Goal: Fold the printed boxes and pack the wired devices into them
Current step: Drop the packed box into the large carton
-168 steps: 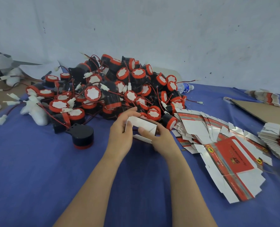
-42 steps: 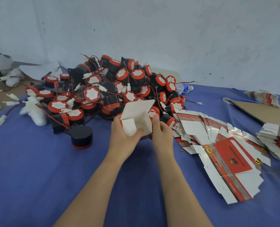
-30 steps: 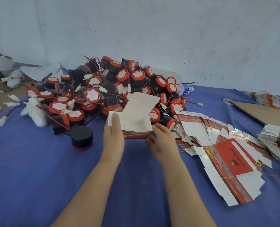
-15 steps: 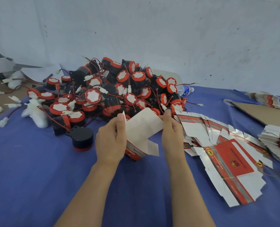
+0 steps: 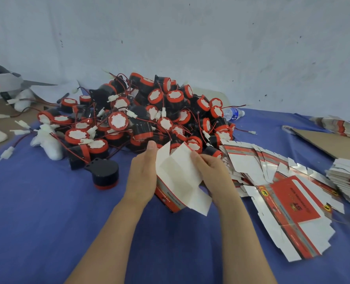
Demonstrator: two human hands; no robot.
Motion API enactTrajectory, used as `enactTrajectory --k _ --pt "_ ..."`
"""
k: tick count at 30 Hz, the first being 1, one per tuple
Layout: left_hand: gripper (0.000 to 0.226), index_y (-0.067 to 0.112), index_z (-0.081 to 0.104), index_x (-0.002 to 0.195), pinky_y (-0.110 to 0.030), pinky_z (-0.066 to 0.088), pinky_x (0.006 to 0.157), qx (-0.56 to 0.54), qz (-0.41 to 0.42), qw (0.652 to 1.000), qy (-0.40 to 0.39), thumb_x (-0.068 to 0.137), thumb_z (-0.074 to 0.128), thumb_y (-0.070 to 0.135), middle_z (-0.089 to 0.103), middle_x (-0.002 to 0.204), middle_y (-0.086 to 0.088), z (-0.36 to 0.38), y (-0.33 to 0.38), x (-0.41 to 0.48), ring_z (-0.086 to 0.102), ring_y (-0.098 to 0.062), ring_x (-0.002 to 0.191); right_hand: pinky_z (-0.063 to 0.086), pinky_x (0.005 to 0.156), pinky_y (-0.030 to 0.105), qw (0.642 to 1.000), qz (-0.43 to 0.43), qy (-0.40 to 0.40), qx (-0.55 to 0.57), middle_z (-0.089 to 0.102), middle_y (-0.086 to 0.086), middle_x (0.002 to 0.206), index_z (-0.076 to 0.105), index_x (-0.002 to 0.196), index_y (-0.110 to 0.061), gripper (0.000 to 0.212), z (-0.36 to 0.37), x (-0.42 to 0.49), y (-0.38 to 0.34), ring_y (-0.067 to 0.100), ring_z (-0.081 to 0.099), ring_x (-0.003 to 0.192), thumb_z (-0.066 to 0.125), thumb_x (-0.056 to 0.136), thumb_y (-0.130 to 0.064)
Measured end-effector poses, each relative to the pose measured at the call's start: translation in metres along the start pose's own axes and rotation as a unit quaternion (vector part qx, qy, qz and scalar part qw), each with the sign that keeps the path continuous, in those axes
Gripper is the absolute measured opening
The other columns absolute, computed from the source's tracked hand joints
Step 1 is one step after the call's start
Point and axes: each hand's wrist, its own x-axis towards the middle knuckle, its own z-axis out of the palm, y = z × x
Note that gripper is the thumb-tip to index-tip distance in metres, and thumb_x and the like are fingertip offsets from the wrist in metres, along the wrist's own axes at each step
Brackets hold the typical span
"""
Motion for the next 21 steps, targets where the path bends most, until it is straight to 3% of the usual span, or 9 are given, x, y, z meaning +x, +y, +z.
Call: enactTrajectory --k 2,5,8,11,13,15,18,21 --pt "0.06 0.027 0.06 0.057 -0.035 0.039 0.07 -0.103 -0.037 0.994 -0.023 0.064 0.032 0.08 0.062 0.064 0.003 -0.001 0.005 0.001 0.054 -0.018 0.071 0.04 0.038 0.008 0.992 0.077 -0.071 0.073 0.062 -0.013 0.05 0.071 0.063 -0.018 0.037 -0.002 -0.005 -0.007 -0.001 0.057 0.041 0.06 0.093 -0.036" --pt "0.059 0.032 0.065 0.055 -0.039 0.042 0.077 -0.13 -0.04 0.991 -0.017 0.065 0.032 0.08 0.067 0.071 -0.002 -0.007 0.014 0.0 0.058 -0.024 0.078 0.042 0.038 0.01 0.977 0.123 -0.099 0.144 0.065 -0.015 0.05 0.071 0.046 -0.025 0.045 0.009 -0.002 -0.004 -0.005 0.058 0.041 0.065 0.091 -0.021" --pt "0.055 0.032 0.064 0.059 -0.039 0.046 0.08 -0.097 -0.044 0.993 0.045 0.073 0.03 0.072 0.068 0.074 0.0 -0.022 0.022 -0.001 0.061 -0.022 0.081 0.051 0.058 0.018 0.959 0.151 -0.075 0.229 0.075 -0.003 0.077 0.068 0.074 -0.016 0.027 0.031 -0.002 -0.01 0.006 0.065 0.057 0.061 0.092 -0.036" --pt "0.048 0.033 0.066 0.079 -0.021 0.05 0.068 -0.13 -0.027 0.972 0.193 0.088 0.03 0.063 0.072 0.078 0.017 -0.053 0.031 0.003 0.066 -0.005 0.081 0.052 0.063 0.028 0.951 0.116 0.042 0.284 0.071 0.001 0.084 0.067 0.095 -0.012 0.042 0.056 0.004 -0.013 0.014 0.063 0.068 0.049 0.094 -0.05" --pt "0.049 0.031 0.066 0.11 -0.017 0.052 0.073 -0.246 -0.035 0.928 0.279 0.097 0.028 0.059 0.072 0.1 0.018 -0.083 0.038 0.009 0.067 -0.002 0.094 0.052 0.067 0.025 0.982 0.025 0.056 0.176 0.069 -0.005 0.087 0.066 0.102 -0.014 0.039 0.081 0.002 -0.021 0.011 0.064 0.075 0.046 0.096 -0.048" --pt "0.058 0.028 0.059 0.129 -0.026 0.056 0.077 -0.311 -0.039 0.893 0.324 0.099 0.021 0.059 0.069 0.116 0.012 -0.107 0.044 0.013 0.068 -0.006 0.099 0.048 0.086 0.03 0.995 -0.094 0.0 -0.035 0.066 -0.004 0.107 0.064 0.113 -0.017 0.038 0.114 -0.004 -0.031 0.017 0.06 0.103 0.052 0.094 -0.048" --pt "0.06 0.026 0.056 0.133 -0.028 0.058 0.072 -0.311 -0.029 0.883 0.351 0.1 0.016 0.056 0.069 0.117 0.008 -0.12 0.049 0.016 0.069 -0.008 0.095 0.03 0.099 0.039 0.91 -0.189 -0.076 -0.361 0.049 0.004 0.133 0.052 0.129 -0.015 0.054 0.169 -0.009 -0.041 0.029 0.035 0.123 0.055 0.09 -0.053" --pt "0.059 0.028 0.06 0.126 -0.033 0.059 0.079 -0.314 -0.022 0.879 0.359 0.1 0.016 0.057 0.073 0.105 0.011 -0.119 0.049 0.016 0.071 -0.007 0.086 0.029 0.099 0.042 0.861 -0.163 -0.088 -0.473 0.046 0.009 0.134 0.048 0.126 -0.013 0.046 0.193 -0.009 -0.053 0.034 0.029 0.127 0.062 0.089 -0.037"
